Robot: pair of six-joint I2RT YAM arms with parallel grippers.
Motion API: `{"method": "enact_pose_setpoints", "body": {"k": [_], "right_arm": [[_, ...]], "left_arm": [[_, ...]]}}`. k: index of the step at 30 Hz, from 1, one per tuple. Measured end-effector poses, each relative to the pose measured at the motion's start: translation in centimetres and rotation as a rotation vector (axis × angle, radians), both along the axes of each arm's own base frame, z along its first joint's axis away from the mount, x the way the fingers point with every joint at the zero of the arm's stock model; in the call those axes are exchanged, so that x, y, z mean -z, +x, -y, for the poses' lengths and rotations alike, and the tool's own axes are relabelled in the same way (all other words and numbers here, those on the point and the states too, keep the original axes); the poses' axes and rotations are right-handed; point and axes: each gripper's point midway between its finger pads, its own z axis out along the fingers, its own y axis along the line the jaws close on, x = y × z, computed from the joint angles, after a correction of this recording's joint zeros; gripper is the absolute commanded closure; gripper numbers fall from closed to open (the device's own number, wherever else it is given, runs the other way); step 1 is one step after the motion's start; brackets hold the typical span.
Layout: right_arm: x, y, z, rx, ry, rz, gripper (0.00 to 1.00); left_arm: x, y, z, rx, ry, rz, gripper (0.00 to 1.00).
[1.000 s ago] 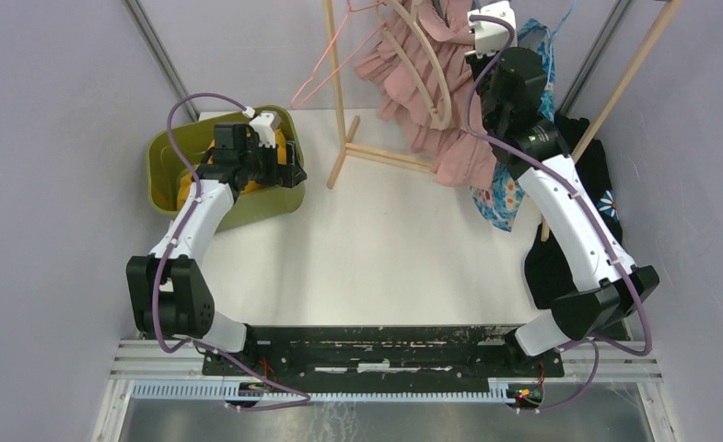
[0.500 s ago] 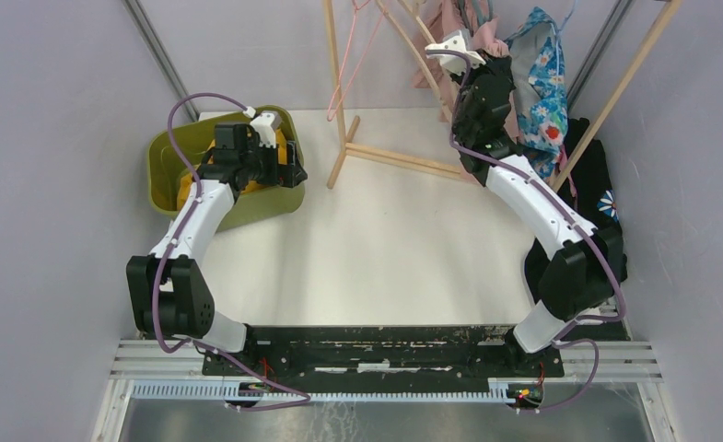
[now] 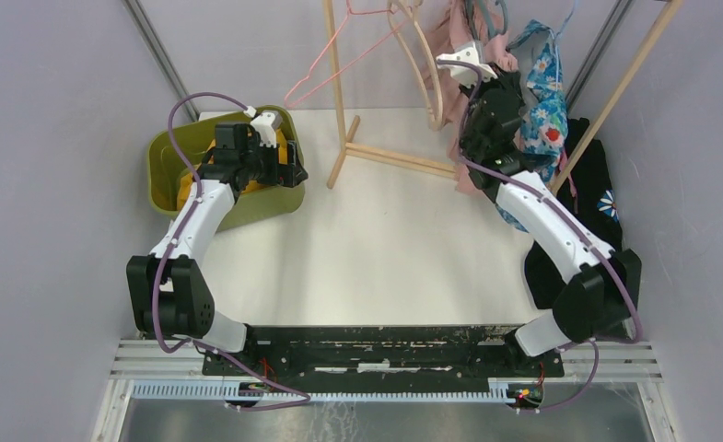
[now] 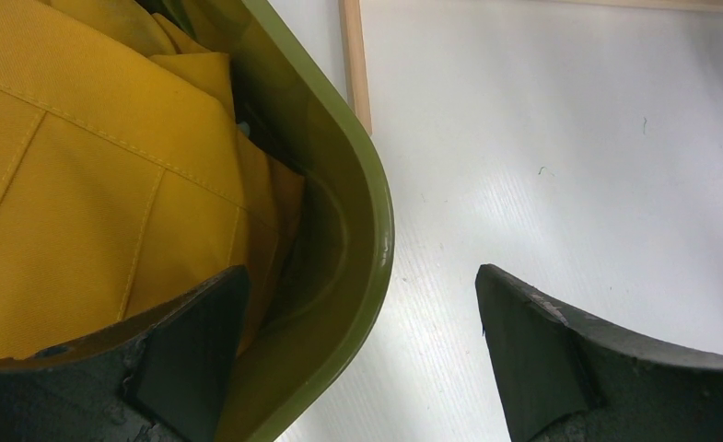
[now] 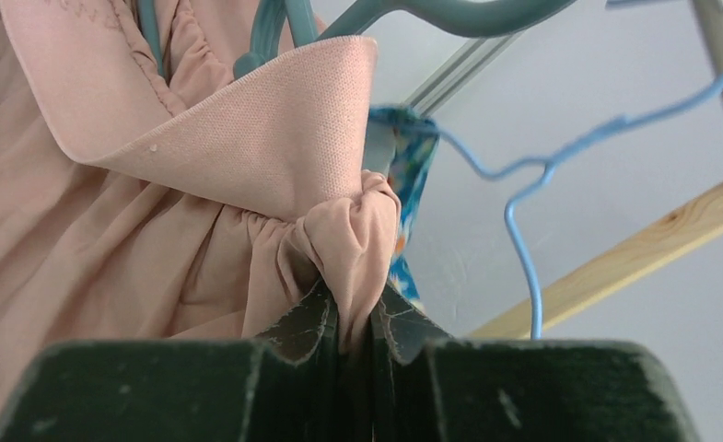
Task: Remove the skirt from the hanger
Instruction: Pick up the hanger from the clothesline, then remove the skirt from the hanger.
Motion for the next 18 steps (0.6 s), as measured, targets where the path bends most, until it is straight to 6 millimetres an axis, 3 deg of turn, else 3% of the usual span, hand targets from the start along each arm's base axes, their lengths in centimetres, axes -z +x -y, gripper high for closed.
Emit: {"method": "enact_pose_setpoints", "body": {"k": [4,10,14,18], "right_arm": [[1.9,-2.8,0.8,-0.021,0.056,-0.064,0.99],[2.7,-7.8,1.9,-0.077,0.164,-0.118,0.99],[2.6,-11.5,1.9,-0.155,0.258,-0.149,0.99],[3.6,-14.3,1.1,-0.222,0.317,-0.199,0.99]], "left_arm": [[0.0,0.0,0.0,0.0,0.001,0.0,0.01],[0.0,-0.1,0.3,0.01,-0.002,-0.001,0.01],[-0.6,-0.7,1.5,0.053,-0.023,0.007,0.01],[-2.6,-1.9,3.6,0.127,-0.054,0.053,0.01]]}}
